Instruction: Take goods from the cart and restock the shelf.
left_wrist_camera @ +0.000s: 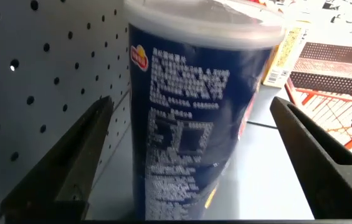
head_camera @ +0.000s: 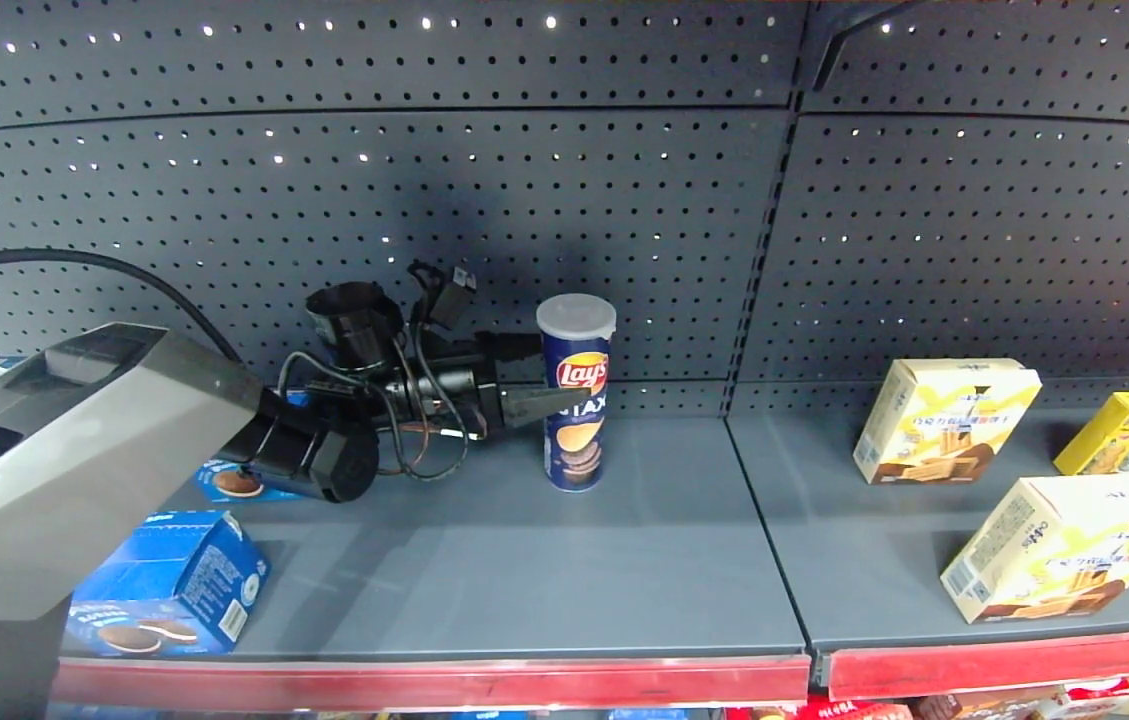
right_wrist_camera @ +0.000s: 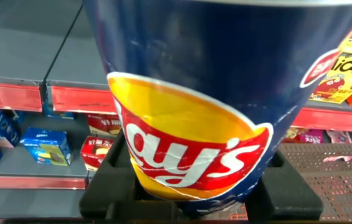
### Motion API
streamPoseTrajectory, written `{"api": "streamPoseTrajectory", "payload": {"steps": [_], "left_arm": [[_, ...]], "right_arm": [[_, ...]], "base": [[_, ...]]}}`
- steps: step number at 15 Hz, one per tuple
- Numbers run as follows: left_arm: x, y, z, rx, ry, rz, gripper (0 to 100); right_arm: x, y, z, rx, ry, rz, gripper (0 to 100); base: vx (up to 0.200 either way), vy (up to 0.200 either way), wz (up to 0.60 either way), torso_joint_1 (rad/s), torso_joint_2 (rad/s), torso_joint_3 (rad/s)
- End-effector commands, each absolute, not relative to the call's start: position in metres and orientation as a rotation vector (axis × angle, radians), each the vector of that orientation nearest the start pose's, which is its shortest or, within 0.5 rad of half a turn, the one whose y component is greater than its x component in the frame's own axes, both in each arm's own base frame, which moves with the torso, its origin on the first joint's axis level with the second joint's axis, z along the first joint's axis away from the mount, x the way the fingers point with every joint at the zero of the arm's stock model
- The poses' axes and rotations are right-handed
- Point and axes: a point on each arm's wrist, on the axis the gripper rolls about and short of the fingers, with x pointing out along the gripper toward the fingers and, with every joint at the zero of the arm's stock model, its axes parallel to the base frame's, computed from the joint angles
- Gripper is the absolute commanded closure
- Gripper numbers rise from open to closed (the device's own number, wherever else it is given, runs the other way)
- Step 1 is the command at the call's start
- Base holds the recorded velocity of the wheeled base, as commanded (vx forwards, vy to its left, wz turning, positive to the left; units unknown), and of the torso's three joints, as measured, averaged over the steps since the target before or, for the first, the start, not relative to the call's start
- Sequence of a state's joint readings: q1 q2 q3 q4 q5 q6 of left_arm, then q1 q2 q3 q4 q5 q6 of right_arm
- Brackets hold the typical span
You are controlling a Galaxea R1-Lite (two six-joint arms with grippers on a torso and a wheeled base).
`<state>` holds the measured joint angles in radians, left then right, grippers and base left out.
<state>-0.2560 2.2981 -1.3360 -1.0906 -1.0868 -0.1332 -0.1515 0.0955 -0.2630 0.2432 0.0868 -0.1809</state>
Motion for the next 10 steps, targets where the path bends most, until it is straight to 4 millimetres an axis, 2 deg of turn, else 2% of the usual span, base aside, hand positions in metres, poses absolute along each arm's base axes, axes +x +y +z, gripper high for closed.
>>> {"api": "streamPoseTrajectory", "payload": {"steps": [1, 2, 3, 10], "left_arm": [[0.4341, -0.1357, 0.1343, -0.053, -0.045, -1.351, 0], [0.4353, -0.1361, 0.1336, -0.049, -0.052, -1.351, 0], [0.4348, -0.1374, 0.1337, -0.053, -0.046, -1.354, 100], [0.4322, -0.1432, 0.1345, -0.052, -0.048, -1.368, 100]], "right_arm": [[-0.0359, 0.0075, 0.1242, -0.172, 0.083, -0.057, 100], [-0.0358, 0.0075, 0.1238, -0.171, 0.085, -0.057, 100], [-0.0356, 0.0074, 0.1234, -0.171, 0.086, -0.057, 100], [-0.0352, 0.0074, 0.1220, -0.170, 0.092, -0.056, 100]], "base": [[0.000, 0.000, 0.00, 0.000, 0.00, 0.000], [0.000, 0.000, 0.00, 0.000, 0.00, 0.000], [0.000, 0.000, 0.00, 0.000, 0.00, 0.000], [0.000, 0.000, 0.00, 0.000, 0.00, 0.000]]}}
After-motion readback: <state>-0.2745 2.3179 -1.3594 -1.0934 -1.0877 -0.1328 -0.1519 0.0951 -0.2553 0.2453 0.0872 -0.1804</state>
